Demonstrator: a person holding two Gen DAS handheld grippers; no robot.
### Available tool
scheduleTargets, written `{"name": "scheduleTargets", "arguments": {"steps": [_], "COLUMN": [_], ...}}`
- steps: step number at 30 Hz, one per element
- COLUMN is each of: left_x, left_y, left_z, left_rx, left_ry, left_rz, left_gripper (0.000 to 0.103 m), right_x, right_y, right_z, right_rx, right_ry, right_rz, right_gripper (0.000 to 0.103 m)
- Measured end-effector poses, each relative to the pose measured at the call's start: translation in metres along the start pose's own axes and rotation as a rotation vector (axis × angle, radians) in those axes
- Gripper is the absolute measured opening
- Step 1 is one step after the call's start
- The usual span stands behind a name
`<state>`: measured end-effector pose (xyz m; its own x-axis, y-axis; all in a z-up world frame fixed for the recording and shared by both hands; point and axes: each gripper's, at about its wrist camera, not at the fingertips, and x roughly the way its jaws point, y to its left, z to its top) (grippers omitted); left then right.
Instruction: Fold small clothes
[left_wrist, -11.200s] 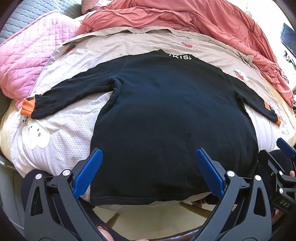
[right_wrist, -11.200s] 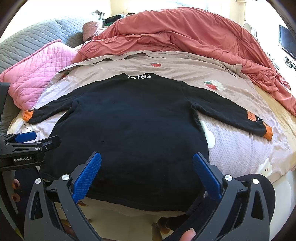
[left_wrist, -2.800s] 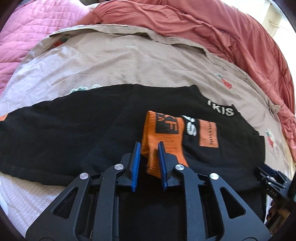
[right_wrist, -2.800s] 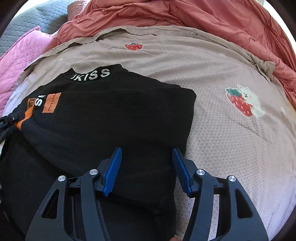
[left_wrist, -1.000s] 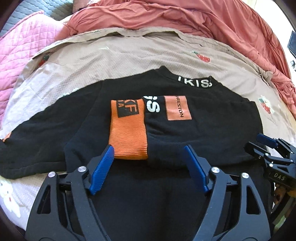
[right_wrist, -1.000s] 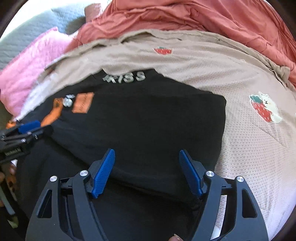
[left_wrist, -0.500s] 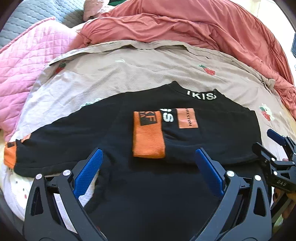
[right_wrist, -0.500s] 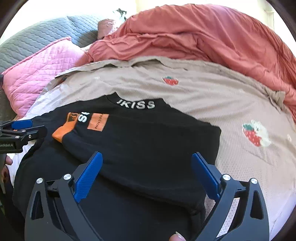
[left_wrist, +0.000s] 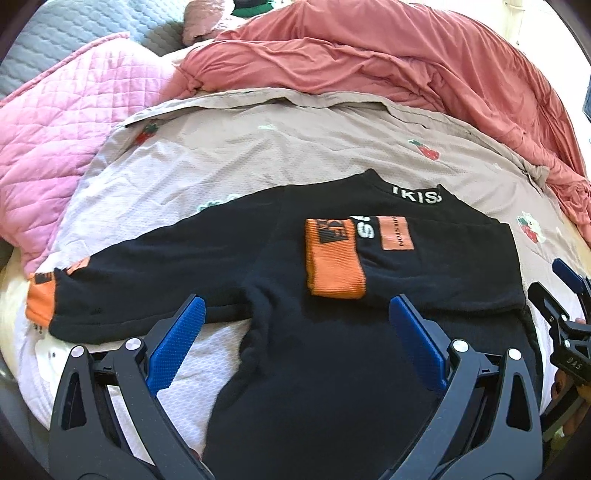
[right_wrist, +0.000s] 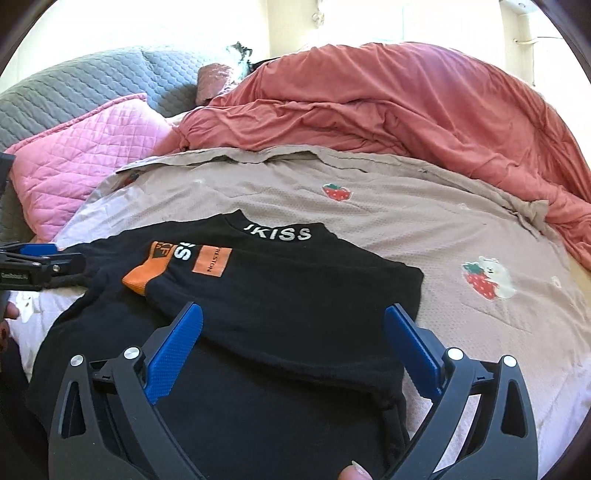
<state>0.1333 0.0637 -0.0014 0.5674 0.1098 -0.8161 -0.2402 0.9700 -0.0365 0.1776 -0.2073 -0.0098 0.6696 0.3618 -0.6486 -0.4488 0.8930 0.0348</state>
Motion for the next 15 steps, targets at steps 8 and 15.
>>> {"name": "scheduleTargets", "arguments": {"steps": [8, 15], "left_x": [-0.015, -0.021], "left_y": [0.032, 0.069], "left_z": [-0.009, -0.013], "left_rx": [-0.053, -0.124], "left_ry": [-0.017, -0.029], "left_rz": [-0.01, -0.008], "left_gripper": [0.094, 0.094], "right_x": [-0.016, -0.021], "right_y": [0.031, 0.076], "right_z": [-0.001, 0.008], "right_rx": [0.01, -0.045], "right_ry": [0.001, 0.013], "right_rz": [-0.011, 0.004], "right_gripper": [0.098, 0.098]}}
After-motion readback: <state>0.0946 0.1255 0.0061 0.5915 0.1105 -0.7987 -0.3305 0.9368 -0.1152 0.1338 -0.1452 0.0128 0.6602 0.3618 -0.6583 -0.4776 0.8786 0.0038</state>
